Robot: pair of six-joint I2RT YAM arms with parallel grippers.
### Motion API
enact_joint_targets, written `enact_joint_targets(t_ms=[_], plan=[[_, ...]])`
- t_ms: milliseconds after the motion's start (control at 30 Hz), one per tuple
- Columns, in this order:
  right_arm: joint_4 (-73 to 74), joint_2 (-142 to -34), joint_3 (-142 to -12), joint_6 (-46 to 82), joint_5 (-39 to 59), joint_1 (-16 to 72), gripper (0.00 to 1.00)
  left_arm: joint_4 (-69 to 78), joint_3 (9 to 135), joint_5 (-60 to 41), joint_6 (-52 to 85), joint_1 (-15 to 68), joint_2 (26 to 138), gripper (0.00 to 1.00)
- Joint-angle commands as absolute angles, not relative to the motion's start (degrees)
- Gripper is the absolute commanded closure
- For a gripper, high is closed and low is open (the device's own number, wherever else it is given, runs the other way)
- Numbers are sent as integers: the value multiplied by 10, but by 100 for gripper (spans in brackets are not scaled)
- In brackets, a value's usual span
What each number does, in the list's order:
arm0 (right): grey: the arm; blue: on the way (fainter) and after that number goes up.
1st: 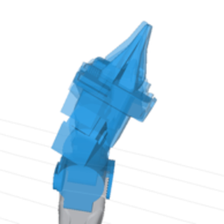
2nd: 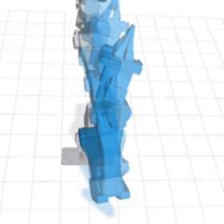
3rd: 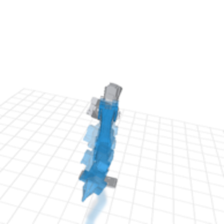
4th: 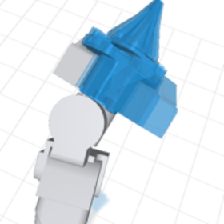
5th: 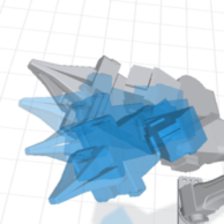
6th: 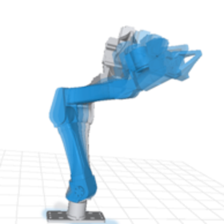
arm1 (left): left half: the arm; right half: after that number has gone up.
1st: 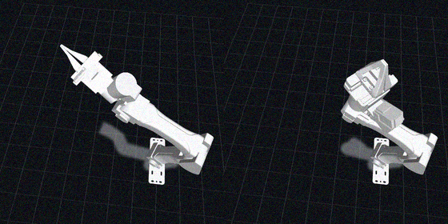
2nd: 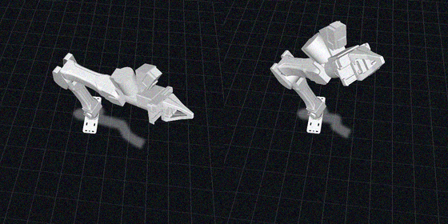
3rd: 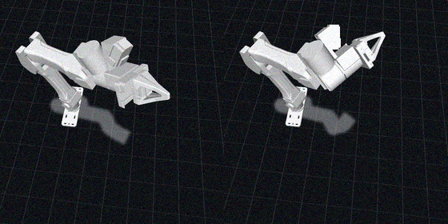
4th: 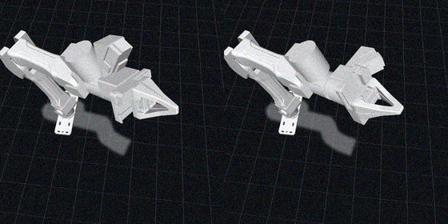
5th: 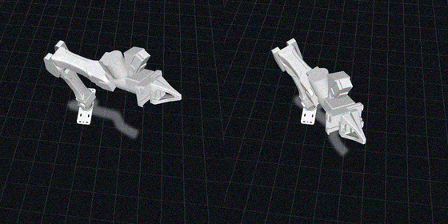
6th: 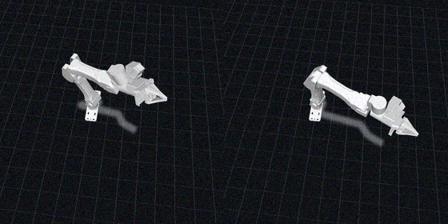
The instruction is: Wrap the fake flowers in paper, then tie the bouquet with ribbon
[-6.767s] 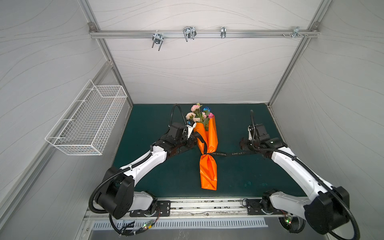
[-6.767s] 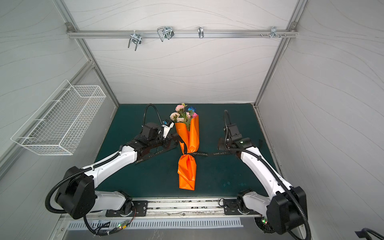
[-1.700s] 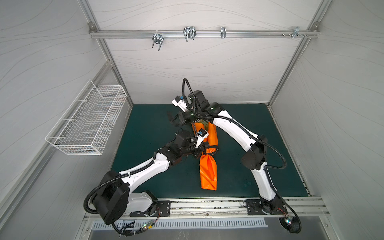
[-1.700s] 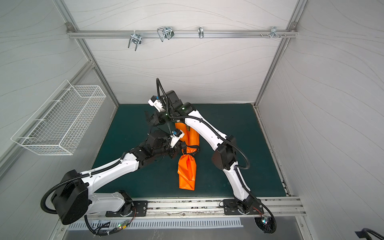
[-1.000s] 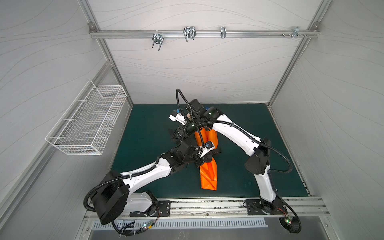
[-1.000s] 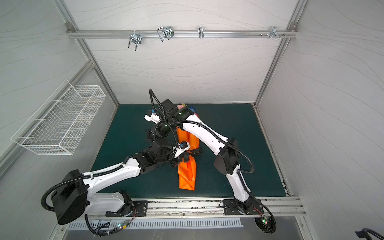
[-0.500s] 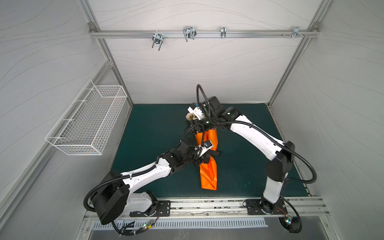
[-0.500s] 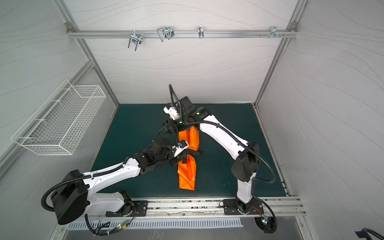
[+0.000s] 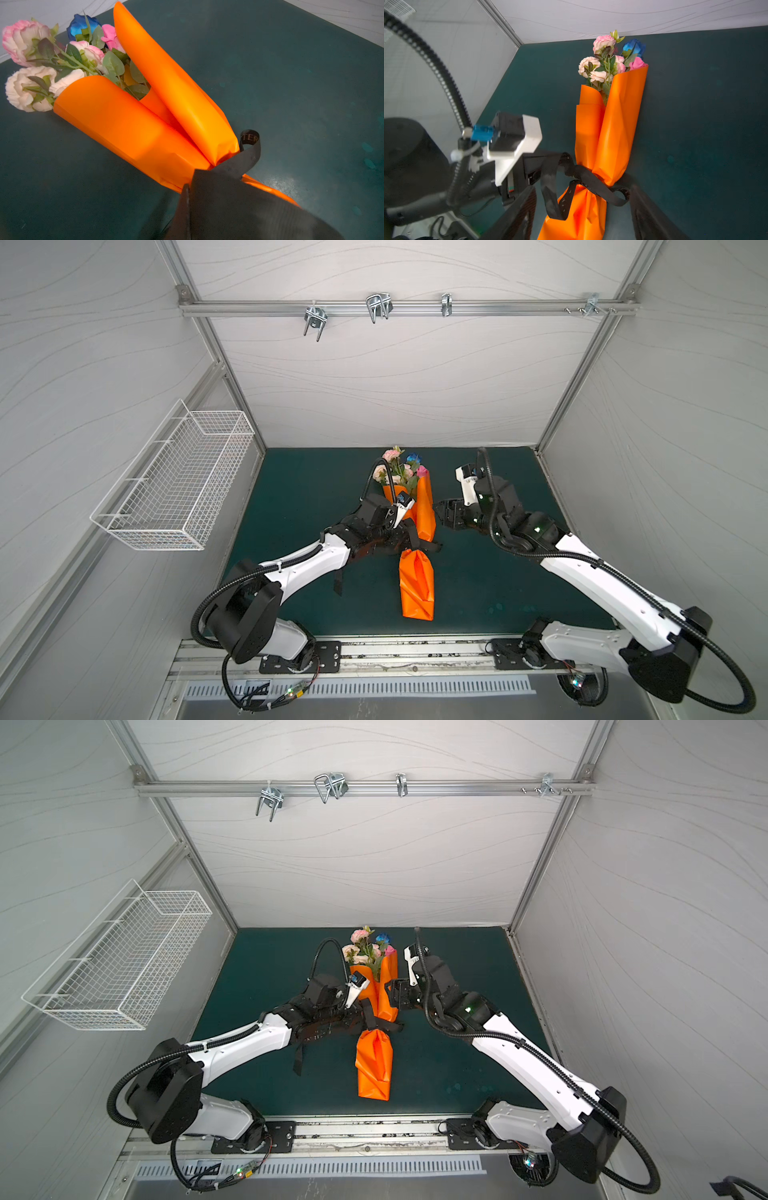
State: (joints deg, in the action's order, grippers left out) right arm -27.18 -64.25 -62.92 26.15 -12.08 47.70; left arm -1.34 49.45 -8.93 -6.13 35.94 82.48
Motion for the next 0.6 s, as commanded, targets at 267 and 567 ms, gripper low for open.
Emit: enact_joint_targets(t_ms=[267, 567], plan=[[-192, -774, -608, 205, -361, 795, 31, -67, 579, -162, 38, 288, 881, 100], [-107, -1019, -707, 152, -294, 816, 26, -132, 628, -237, 66, 236, 918, 100]])
